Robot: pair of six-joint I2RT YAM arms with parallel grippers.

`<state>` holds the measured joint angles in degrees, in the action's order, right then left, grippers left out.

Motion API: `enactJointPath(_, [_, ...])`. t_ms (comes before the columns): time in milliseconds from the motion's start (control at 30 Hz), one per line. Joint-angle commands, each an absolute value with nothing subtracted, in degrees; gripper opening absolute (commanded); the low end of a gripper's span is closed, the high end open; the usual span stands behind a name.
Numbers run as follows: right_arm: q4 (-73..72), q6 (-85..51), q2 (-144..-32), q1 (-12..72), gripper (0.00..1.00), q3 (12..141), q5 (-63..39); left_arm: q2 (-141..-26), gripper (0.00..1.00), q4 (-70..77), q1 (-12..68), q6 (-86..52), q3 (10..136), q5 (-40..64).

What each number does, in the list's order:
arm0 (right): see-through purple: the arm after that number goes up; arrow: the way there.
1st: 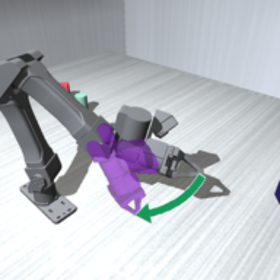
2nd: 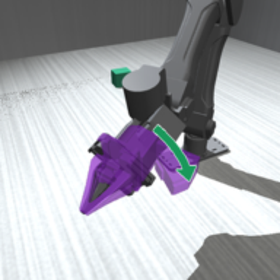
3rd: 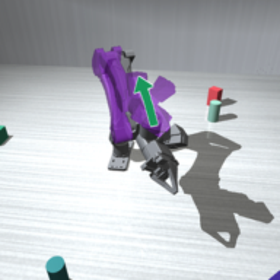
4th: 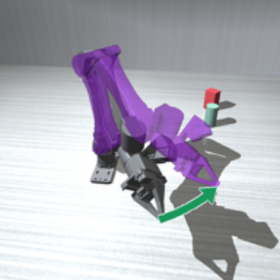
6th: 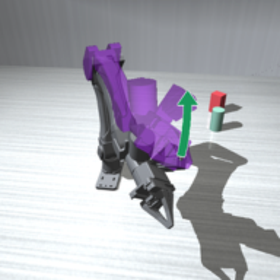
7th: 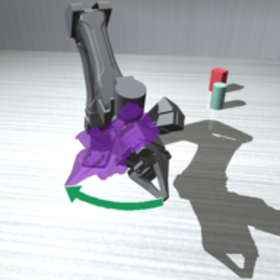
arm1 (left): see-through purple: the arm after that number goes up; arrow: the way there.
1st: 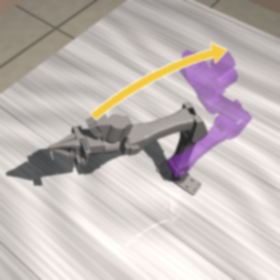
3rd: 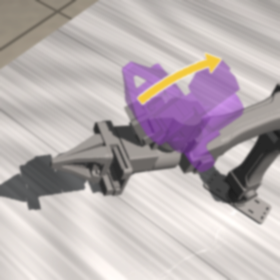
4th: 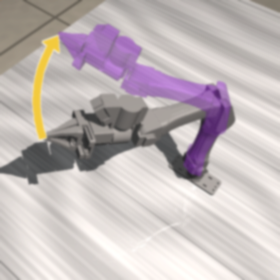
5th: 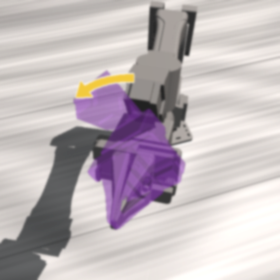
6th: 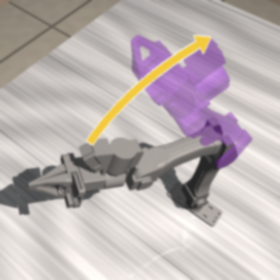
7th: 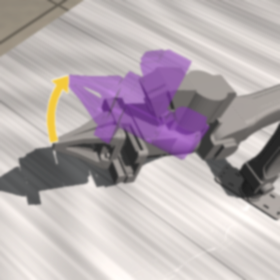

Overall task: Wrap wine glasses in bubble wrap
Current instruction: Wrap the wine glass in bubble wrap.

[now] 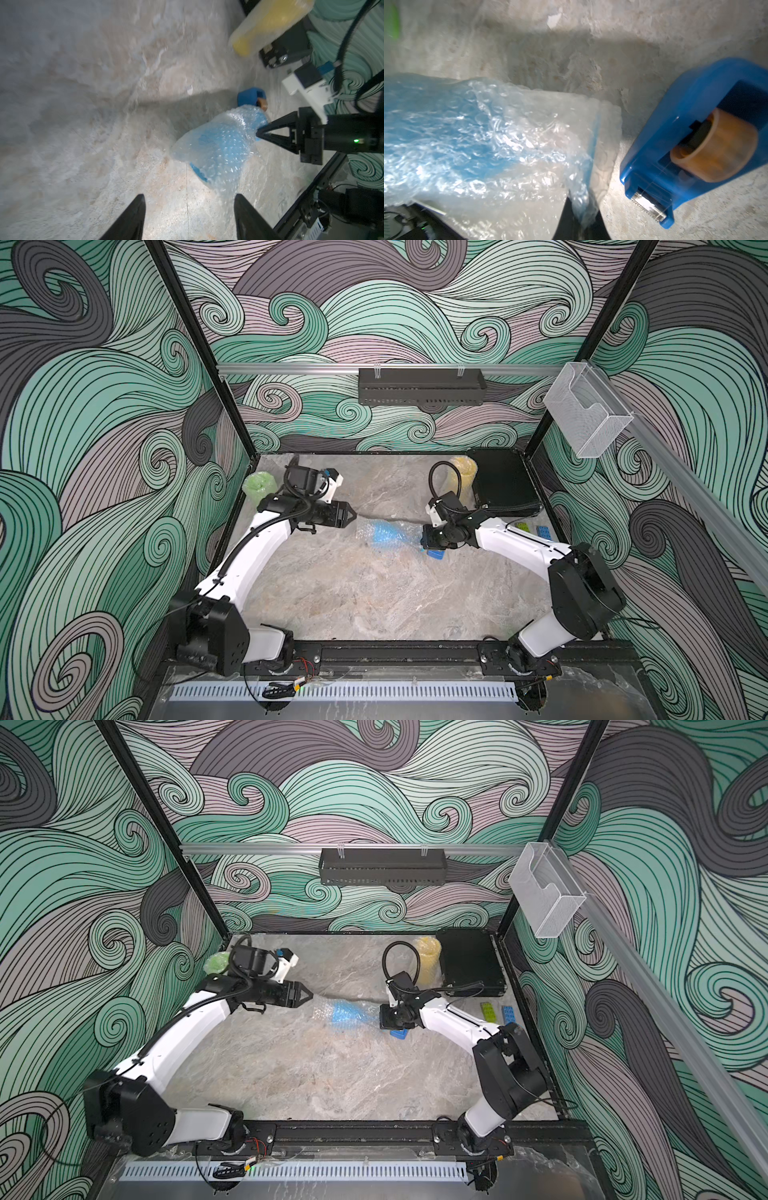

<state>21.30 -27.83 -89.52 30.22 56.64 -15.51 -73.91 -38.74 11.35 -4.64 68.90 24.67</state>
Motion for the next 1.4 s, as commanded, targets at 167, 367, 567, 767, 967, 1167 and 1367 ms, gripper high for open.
enactJointPath(167, [0.12,-34.38,-88.96,25.24,0.0,51.94,-41.8,-72.26,0.8,-35.56,5.19,-9.35,75.54,31.68])
enactJointPath(367, [-11.75,-42.27,-94.38,25.05,0.0,51.17,-53.8,-79.69,0.81,-31.87,2.79,-17.39,76.19,41.57])
enactJointPath(567, [-16.79,-44.58,-95.59,25.22,0.0,49.66,-57.26,-84.35,0.8,-27.71,-0.33,-22.65,75.49,51.75])
enactJointPath(767, [-17.29,-45.25,-96.56,25.31,0.0,49.64,-57.03,-83.22,0.79,-24.01,1.86,-23.84,71.12,57.53])
enactJointPath(967, [-17.21,-45.48,-96.98,25.22,0.0,50.26,-57.0,-79.83,0.76,-23.9,4.75,-19.94,65.22,57.08])
enactJointPath(1167, [-16.94,-45.66,-97.89,25.22,0.0,50.51,-56.6,-79.03,0.75,-27.0,6.68,-14.89,64.41,56.23])
enactJointPath(1367, [-17.75,-46.13,-98.43,25.22,0.0,50.43,-56.65,-79.29,0.71,-30.98,7.51,-11.82,65.35,52.6])
